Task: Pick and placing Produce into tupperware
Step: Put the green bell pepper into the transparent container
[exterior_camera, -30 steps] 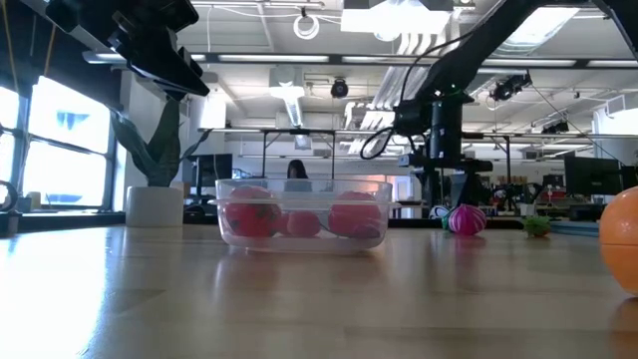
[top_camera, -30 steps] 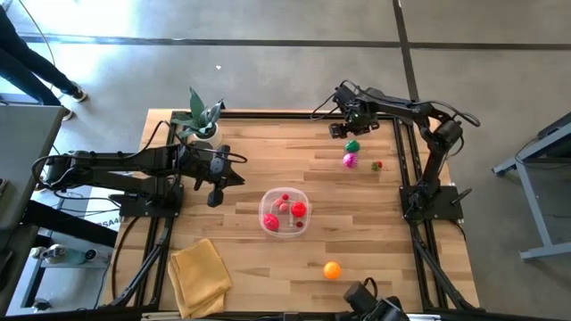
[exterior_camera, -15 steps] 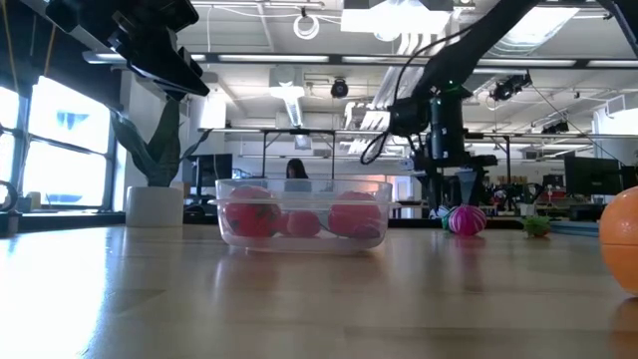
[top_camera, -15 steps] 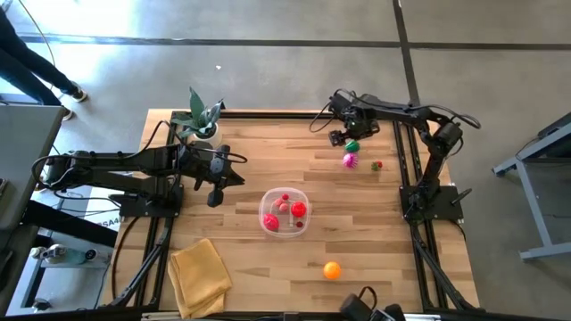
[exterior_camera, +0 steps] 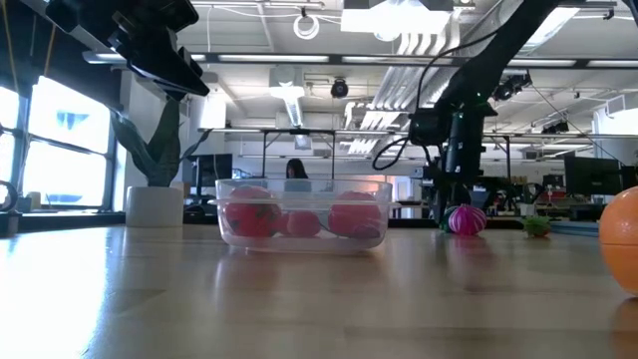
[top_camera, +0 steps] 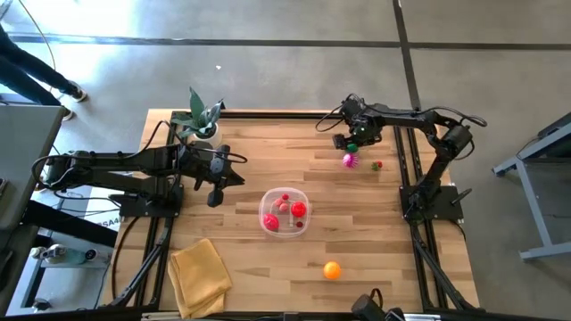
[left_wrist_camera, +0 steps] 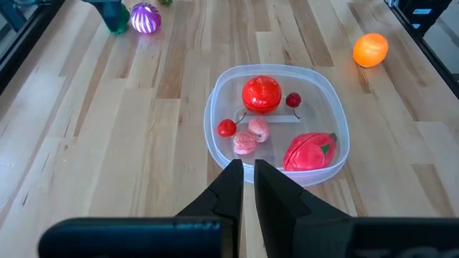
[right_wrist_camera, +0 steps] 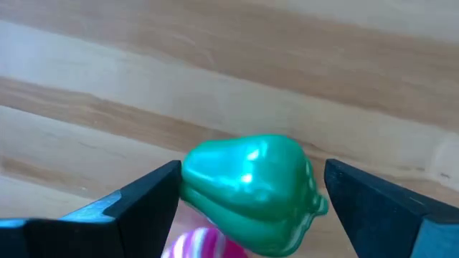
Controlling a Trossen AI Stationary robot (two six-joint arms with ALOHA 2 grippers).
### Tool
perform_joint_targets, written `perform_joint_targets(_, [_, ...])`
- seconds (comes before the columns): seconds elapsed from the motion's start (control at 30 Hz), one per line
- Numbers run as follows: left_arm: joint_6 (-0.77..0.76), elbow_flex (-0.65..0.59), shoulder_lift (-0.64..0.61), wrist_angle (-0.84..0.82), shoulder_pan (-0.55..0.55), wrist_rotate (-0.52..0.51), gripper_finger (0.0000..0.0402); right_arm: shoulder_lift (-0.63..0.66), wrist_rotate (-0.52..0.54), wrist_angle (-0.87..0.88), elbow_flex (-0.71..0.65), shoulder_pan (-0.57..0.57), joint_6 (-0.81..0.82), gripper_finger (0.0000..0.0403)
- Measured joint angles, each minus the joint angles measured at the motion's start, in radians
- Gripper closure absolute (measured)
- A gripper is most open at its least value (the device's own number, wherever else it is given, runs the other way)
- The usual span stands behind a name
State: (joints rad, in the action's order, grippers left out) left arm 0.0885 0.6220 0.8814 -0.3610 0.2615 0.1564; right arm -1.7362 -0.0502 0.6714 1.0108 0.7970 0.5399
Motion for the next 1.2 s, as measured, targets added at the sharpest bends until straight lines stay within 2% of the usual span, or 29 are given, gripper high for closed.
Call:
perform_joint_targets(0.87, [0.0,0.0,0.0,0.0,0.0,0.0,0.0376,-0.003,0.04,-0.002,-0.012,0.004,-0.048,0.0071])
perform_joint_targets(1.2, [0.0,0.0,0.0,0.0,0.0,0.0,0.0376,-0.003,0.04,-0.003,-0.012,0.004,-0.044,0.0097])
